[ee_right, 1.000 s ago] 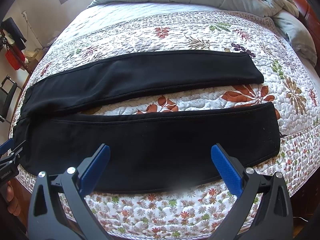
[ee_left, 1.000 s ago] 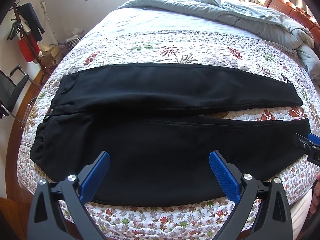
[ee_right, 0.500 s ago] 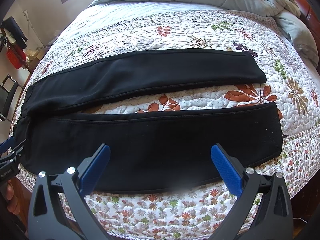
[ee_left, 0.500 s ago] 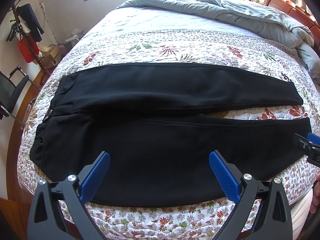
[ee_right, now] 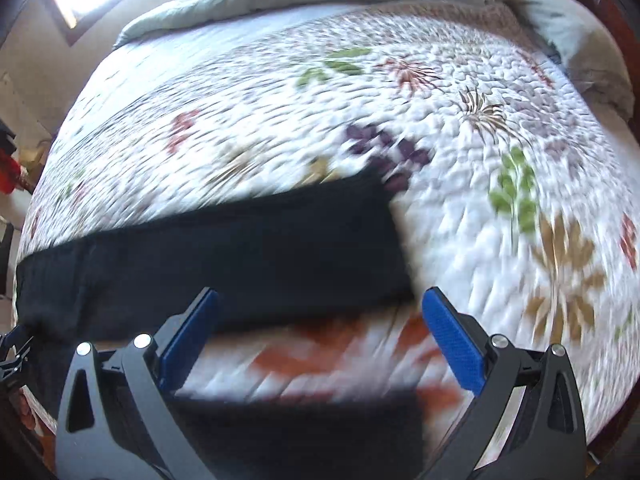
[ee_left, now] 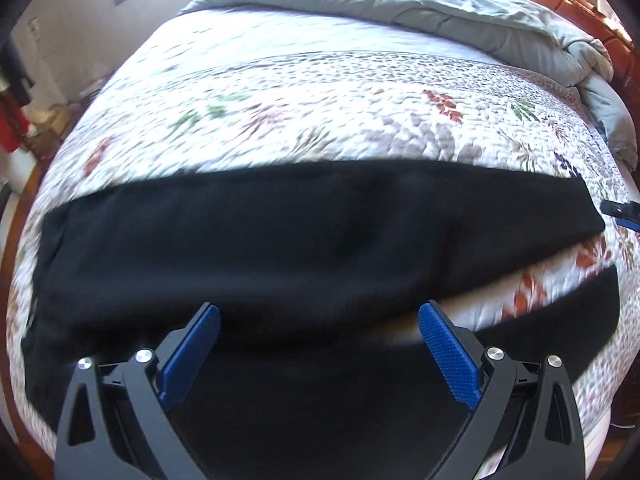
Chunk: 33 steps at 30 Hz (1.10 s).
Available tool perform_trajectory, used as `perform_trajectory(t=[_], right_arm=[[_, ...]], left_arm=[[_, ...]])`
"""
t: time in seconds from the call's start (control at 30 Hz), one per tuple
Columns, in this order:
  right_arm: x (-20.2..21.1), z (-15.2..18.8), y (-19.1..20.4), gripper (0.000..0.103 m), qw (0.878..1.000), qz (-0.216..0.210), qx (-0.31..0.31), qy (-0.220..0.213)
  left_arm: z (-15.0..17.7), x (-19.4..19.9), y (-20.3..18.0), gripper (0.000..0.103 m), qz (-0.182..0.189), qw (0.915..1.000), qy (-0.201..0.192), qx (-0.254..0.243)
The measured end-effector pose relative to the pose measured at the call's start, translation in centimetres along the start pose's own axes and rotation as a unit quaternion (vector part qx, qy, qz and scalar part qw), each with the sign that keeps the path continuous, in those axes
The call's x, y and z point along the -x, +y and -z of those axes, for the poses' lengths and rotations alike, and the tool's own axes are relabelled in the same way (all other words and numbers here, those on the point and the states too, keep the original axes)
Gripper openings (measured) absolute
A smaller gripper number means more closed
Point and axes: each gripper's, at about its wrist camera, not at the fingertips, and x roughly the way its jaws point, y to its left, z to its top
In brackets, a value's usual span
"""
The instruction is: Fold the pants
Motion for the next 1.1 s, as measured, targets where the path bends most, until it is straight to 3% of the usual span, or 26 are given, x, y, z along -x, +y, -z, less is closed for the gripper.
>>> perform_trajectory(t=[0.17, 0.27, 0.33, 0.4, 0.43, 0.47, 0.5, 0.53, 0.67, 0.77, 0.87, 1.0, 1.1], right_arm=[[-5.4, -4.7, -3.8, 0.1, 0.998, -0.015, -0.004, 0.057], [-7.7, -5.3, -4.6, 0.101, 0.996, -0.033, 0.003, 0.08], [-7.8, -5.3, -4.3, 0.099, 0.996, -0.041, 0.022, 0.072], [-7.2, -5.0, -3.9, 0.075, 0.995, -0.07, 0.042, 0.06], [-7.0, -4.8, -3.6, 0.048, 0.994, -0.075, 0.056, 0.055], [-6.8, -4.6, -3.4, 0.03, 0.992, -0.084, 0.068, 0.058], [-6.5, -4.5, -3.4, 0.023, 0.991, -0.092, 0.072, 0.059], [-6.1, -4.3, -3.4, 0.008, 0.991, -0.087, 0.082, 0.053], [-3.1, -4.1, -4.0, 0.007, 0.987, -0.123, 0.103, 0.019], [0.1, -4.0, -4.3, 0.006, 0.98, -0.159, 0.114, -0.027], [2.7, -4.4, -3.9, 0.006, 0.974, -0.179, 0.13, -0.057], [5.2, -4.2, -3.4, 0.006, 0.967, -0.193, 0.145, -0.088], [6.6, -4.2, -3.2, 0.006, 0.961, -0.205, 0.149, -0.109]], left_arm=[[-4.5, -3.0, -1.5, 0.099, 0.049, 0.9984, 0.007, -0.029], [-6.3, -4.7, -2.2, 0.099, 0.058, 0.9973, 0.013, -0.043], [-7.2, -5.6, -2.4, 0.099, 0.071, 0.9959, 0.021, -0.051], [-8.0, -6.4, -2.6, 0.099, 0.082, 0.9943, 0.028, -0.062], [-8.5, -6.9, -2.9, 0.099, 0.08, 0.994, 0.029, -0.068], [-8.7, -7.1, -3.1, 0.099, 0.078, 0.9935, 0.03, -0.077], [-9.1, -7.5, -3.4, 0.099, 0.076, 0.9923, 0.03, -0.093], [-9.4, -7.9, -3.7, 0.099, 0.075, 0.9908, 0.029, -0.109], [-10.6, -9.7, -4.7, 0.099, 0.088, 0.9808, 0.043, -0.168], [-11.4, -10.7, -5.9, 0.099, 0.114, 0.9664, 0.049, -0.225], [-11.8, -11.7, -7.2, 0.099, 0.147, 0.9456, 0.064, -0.283], [-12.0, -12.6, -8.2, 0.099, 0.197, 0.9239, 0.096, -0.314], [-11.9, -13.1, -8.5, 0.099, 0.213, 0.915, 0.112, -0.324]])
